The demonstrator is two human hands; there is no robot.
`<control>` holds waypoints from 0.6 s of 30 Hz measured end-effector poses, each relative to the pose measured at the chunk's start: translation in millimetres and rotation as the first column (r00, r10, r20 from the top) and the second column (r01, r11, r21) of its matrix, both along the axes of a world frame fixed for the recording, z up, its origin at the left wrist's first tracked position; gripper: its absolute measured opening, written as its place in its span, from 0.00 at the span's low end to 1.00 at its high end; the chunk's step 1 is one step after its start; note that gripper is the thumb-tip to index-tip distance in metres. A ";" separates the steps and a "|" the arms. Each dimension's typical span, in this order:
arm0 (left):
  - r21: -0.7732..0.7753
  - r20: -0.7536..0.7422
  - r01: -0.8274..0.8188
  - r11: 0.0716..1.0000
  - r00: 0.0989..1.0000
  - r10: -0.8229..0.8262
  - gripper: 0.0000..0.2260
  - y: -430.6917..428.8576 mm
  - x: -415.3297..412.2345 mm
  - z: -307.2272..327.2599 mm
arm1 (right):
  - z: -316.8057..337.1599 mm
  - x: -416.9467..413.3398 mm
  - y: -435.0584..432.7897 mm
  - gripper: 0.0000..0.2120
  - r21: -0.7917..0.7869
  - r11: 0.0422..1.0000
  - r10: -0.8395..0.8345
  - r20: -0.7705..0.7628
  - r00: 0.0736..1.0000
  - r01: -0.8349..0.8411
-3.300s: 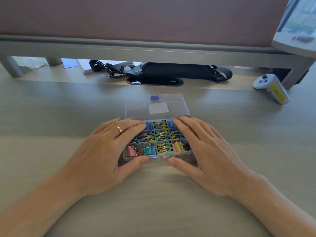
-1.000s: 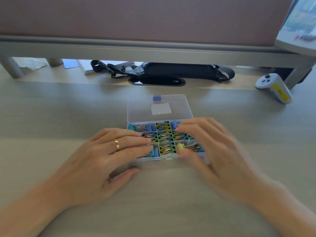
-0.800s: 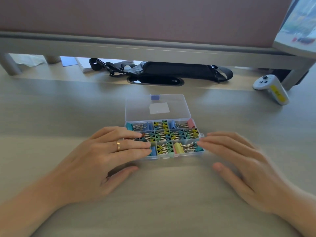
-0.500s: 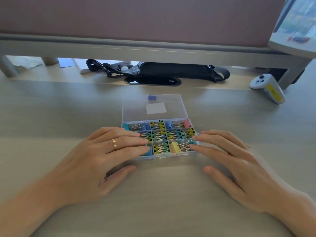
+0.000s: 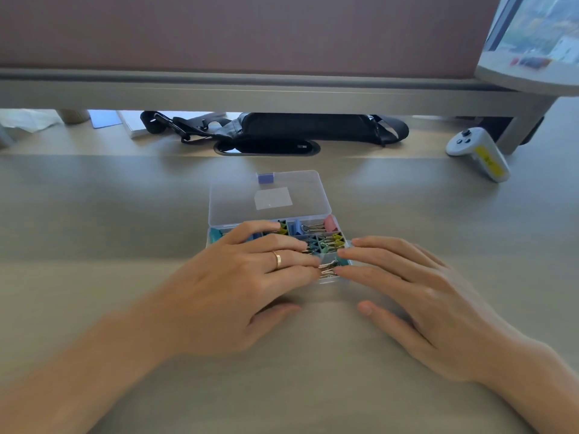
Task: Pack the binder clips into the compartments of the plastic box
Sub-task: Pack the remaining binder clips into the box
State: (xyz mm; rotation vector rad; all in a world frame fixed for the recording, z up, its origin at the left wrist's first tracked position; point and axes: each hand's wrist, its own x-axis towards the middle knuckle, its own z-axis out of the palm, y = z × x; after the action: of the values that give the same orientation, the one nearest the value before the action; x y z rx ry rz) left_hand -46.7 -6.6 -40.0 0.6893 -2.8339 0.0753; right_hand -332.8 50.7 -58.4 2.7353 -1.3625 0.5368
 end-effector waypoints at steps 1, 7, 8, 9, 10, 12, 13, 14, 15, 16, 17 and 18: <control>0.015 -0.004 -0.002 1.000 1.000 0.002 0.18 -0.6 0.1 0.0 | 0.2 0.1 0.1 0.20 -0.002 1.000 0.001 0.000 1.000 -0.001; 0.054 -0.010 0.007 0.999 1.000 -0.006 0.18 -2.3 1.1 1.4 | -0.4 0.3 0.7 0.21 -0.008 1.000 0.000 0.004 1.000 0.000; 0.050 -0.016 0.007 0.999 1.000 -0.006 0.18 -2.0 1.1 1.0 | -0.6 0.3 0.6 0.21 -0.007 1.000 -0.001 0.006 1.000 0.001; 0.047 -0.023 0.006 0.999 1.000 -0.005 0.18 -1.5 1.1 0.6 | -0.9 0.5 0.6 0.21 -0.006 1.000 0.000 0.011 1.000 0.000; 0.045 -0.030 0.004 0.999 1.000 -0.003 0.19 -0.7 1.1 0.5 | -1.0 0.5 0.7 0.21 -0.008 1.000 0.001 0.016 1.000 -0.001; 0.046 -0.051 -0.001 0.999 0.999 0.004 0.19 0.2 1.2 1.4 | -1.2 0.4 0.8 0.21 -0.014 1.000 0.002 0.025 1.000 -0.002; 0.049 -0.071 -0.004 0.999 0.997 0.008 0.19 0.2 1.8 2.1 | -1.4 0.3 0.8 0.21 -0.017 1.000 0.003 0.031 1.000 -0.002; 0.052 -0.099 -0.009 0.999 0.995 0.015 0.19 0.1 3.2 3.1 | -1.4 0.2 0.9 0.21 -0.020 1.000 0.004 0.038 0.999 -0.003; 0.053 -0.130 -0.018 0.998 0.991 0.024 0.19 -0.3 5.6 4.3 | -1.3 0.3 0.9 0.21 -0.022 1.000 0.004 0.048 0.999 -0.003; 0.049 -0.158 -0.031 0.998 0.987 0.038 0.19 -0.6 9.2 5.7 | -1.1 0.3 0.9 0.21 -0.023 1.000 0.005 0.056 0.998 -0.004; 0.043 -0.180 -0.049 0.998 0.982 0.056 0.19 -0.5 14.0 7.0 | -1.2 0.3 0.9 0.21 -0.022 1.000 0.007 0.060 0.998 -0.005; 0.038 -0.201 -0.074 0.997 0.976 0.080 0.19 0.0 20.5 7.8 | -1.3 0.1 0.8 0.21 -0.020 1.000 0.010 0.061 0.998 -0.009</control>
State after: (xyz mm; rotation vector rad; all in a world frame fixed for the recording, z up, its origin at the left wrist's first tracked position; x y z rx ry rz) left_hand -26.2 -6.7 -32.1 0.7675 -2.6189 -0.0246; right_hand -332.7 51.5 -59.8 2.7331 -1.3499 0.6359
